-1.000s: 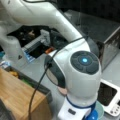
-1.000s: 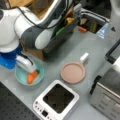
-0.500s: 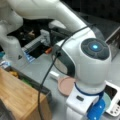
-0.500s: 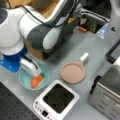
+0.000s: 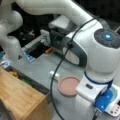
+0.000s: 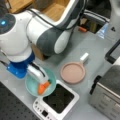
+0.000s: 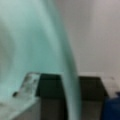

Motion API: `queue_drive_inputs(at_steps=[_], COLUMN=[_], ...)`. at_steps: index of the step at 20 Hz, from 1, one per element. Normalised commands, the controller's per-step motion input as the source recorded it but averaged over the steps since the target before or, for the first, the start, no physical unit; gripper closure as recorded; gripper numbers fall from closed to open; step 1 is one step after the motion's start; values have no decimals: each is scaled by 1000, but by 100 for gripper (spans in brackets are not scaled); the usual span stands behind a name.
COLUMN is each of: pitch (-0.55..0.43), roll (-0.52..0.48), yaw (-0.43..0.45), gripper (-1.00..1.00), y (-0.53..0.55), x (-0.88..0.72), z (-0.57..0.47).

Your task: Pick up the pan. Place the pan on the table. Pick up the bowl. Place the bowl on the stove.

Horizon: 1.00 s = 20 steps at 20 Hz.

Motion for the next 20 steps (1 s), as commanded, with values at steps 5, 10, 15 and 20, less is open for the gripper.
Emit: queue_drive_inputs(at_steps=[5, 10, 15, 20], pitch=[92, 60, 16, -16], roll=[-141, -139, -131, -149], yaw=[-121, -80, -66, -83], gripper=[100, 100, 100, 100], y=[329, 253, 229, 170], x=[-47, -68, -84, -80], z=[83, 39, -9, -52])
